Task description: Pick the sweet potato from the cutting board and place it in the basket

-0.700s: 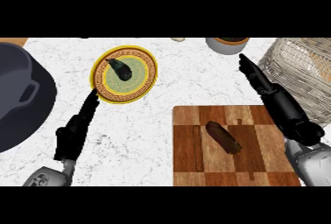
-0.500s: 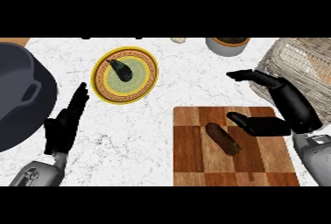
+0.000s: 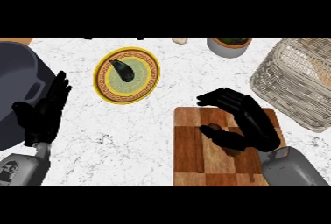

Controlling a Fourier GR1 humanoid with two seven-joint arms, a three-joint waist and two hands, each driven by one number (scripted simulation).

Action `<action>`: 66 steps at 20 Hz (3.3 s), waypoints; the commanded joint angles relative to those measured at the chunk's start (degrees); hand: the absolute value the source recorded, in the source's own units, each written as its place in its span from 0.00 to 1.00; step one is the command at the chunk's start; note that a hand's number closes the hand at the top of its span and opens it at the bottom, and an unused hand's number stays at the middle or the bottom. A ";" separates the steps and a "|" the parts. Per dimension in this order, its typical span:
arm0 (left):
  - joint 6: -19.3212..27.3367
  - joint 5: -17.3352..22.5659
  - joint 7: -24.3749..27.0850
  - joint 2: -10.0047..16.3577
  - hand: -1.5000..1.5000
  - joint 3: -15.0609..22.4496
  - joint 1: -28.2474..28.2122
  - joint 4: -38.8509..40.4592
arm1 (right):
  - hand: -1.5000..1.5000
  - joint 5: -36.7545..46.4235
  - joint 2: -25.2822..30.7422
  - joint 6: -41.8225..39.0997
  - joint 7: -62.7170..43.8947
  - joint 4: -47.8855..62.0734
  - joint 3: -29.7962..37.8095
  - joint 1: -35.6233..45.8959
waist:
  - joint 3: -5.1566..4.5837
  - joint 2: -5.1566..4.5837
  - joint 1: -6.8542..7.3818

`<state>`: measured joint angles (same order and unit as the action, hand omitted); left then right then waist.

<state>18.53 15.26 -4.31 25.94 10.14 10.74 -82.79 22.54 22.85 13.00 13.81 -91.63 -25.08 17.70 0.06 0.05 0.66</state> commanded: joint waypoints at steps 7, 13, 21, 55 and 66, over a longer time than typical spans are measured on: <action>0.73 -0.60 -1.31 0.75 0.50 -2.46 1.49 2.80 | 0.00 29.08 1.69 2.10 -29.00 -10.87 -1.35 0.83 | -0.37 0.74 -3.15; 0.89 0.22 -2.44 0.47 0.50 -2.19 -1.39 -0.31 | 0.00 31.76 9.48 -22.27 -41.00 -13.85 -7.72 -2.32 | -0.57 1.21 -2.98; -1.36 -1.13 2.39 -0.90 0.50 -2.43 -2.94 2.07 | 0.00 23.23 6.13 -48.76 -62.12 -35.35 -6.91 -2.13 | -0.20 0.21 -1.41; -8.35 -10.91 -5.09 -8.90 0.50 -10.73 -3.27 -5.31 | 0.00 42.02 -4.28 -16.61 -22.91 -10.29 0.32 -19.58 | -0.05 0.00 -0.66; -12.65 -12.63 0.36 -10.24 0.50 -15.09 -1.06 1.12 | 0.00 46.44 -9.66 -17.21 -21.06 -3.78 3.35 -16.20 | -0.06 -0.04 -0.65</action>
<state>6.47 3.88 -7.27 17.02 -4.63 11.44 -82.31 66.86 15.10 -5.66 -7.69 -98.95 -22.32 0.88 0.00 0.02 -0.06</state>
